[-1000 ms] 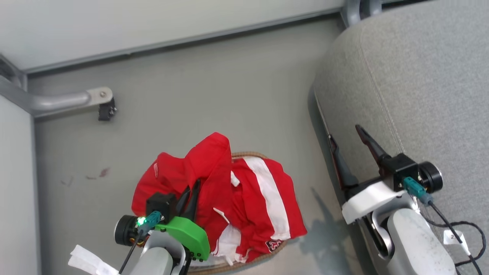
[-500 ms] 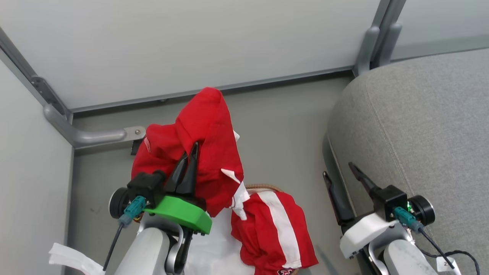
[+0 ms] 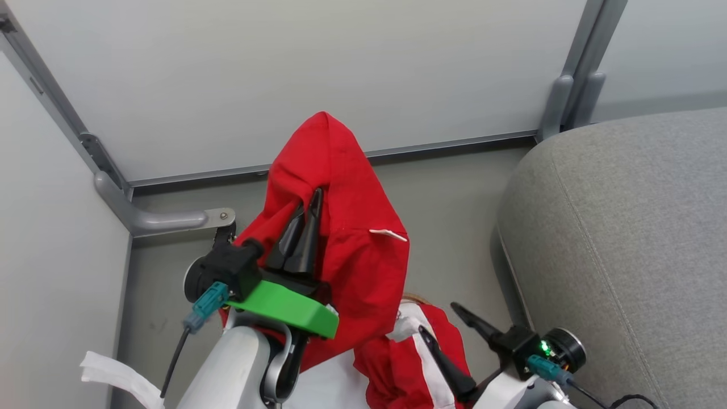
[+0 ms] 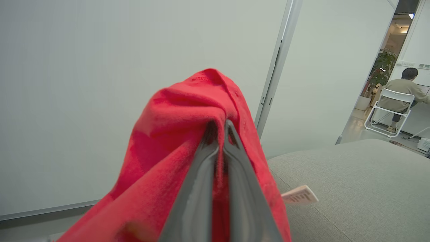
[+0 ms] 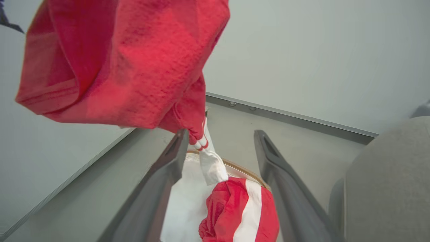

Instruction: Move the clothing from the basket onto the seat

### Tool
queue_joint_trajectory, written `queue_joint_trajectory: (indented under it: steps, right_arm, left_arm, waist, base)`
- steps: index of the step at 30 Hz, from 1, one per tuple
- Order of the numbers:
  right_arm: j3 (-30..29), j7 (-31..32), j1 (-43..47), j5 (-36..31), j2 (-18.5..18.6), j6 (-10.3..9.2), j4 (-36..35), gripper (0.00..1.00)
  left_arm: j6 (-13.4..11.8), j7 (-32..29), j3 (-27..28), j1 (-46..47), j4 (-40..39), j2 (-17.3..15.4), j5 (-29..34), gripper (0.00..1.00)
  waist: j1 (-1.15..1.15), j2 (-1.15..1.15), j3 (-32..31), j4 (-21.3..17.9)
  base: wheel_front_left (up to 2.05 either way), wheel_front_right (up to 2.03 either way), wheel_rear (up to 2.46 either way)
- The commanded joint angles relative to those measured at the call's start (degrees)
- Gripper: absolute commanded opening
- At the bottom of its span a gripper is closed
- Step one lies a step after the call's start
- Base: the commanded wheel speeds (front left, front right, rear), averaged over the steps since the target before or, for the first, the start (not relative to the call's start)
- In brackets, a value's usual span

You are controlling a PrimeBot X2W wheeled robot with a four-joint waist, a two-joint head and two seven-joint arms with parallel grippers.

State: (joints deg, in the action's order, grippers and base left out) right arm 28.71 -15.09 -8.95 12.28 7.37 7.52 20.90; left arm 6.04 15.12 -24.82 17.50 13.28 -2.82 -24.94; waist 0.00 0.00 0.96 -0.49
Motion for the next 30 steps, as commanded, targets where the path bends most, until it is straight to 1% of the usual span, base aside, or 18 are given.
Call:
queue_joint_trajectory:
  steps: [1, 5, 10, 20, 27, 28, 29, 30]
  right_arm:
    - [1.5, -0.1, -1.2, 1.4, 1.0, -0.06, 0.0, 1.00]
    - [6.2, -0.1, -3.4, 4.9, 2.3, -0.06, 0.4, 1.00]
    - [8.2, -0.1, -6.5, 8.3, 2.6, -0.06, 1.5, 1.00]
    - [10.6, -0.1, -11.8, 12.8, 1.1, -0.06, 3.9, 1.00]
    - [12.4, -0.1, -13.3, 15.5, -0.8, -0.06, 5.9, 1.00]
    - [12.7, -0.1, -13.5, 15.8, -1.0, -0.06, 6.3, 0.74]
    - [13.0, -0.1, -13.8, 15.9, -1.2, -0.06, 6.5, 0.40]
    - [13.5, -0.1, -14.0, 16.1, -1.4, -0.06, 6.7, 0.03]
  left_arm:
    - [-0.3, 0.1, -0.5, 0.9, -0.3, -0.2, -0.4, 0.00]
    - [-0.5, 0.1, -2.3, 0.9, -0.6, -0.2, -0.8, 0.00]
    - [-0.6, 0.1, -3.9, 1.3, -0.7, -0.2, -1.5, 0.00]
    - [-0.4, 0.1, -6.7, 3.0, -0.7, -0.2, -1.8, 0.00]
    - [-0.6, 0.1, -8.7, 4.0, -0.7, -0.2, -2.2, 0.00]
    - [-0.6, 0.1, -8.9, 4.1, -0.7, -0.1, -2.2, 0.00]
    - [-0.7, 0.1, -9.1, 4.1, -0.8, -0.2, -2.3, 0.00]
    - [-0.8, 0.1, -9.2, 4.2, -0.8, -0.1, -2.3, 0.00]
  waist:
    - [0.00, 0.00, -0.1, 0.5]
    - [0.00, 0.00, -0.1, 1.5]
    - [0.00, 0.00, 0.3, 2.7]
    - [0.00, 0.00, 2.1, 5.9]
    - [0.00, 0.00, 2.7, 8.3]
    - [0.00, 0.00, 2.7, 8.6]
    - [0.00, 0.00, 2.7, 8.8]
    - [0.00, 0.00, 2.7, 9.0]
  base:
    - [0.00, 0.00, 0.00]
    - [0.00, 0.00, 0.00]
    - [0.00, 0.00, 0.00]
    - [0.00, 0.00, 0.00]
    - [0.00, 0.00, 0.00]
    - [0.00, 0.00, 0.00]
    - [0.00, 0.00, 0.00]
    - [0.00, 0.00, 0.00]
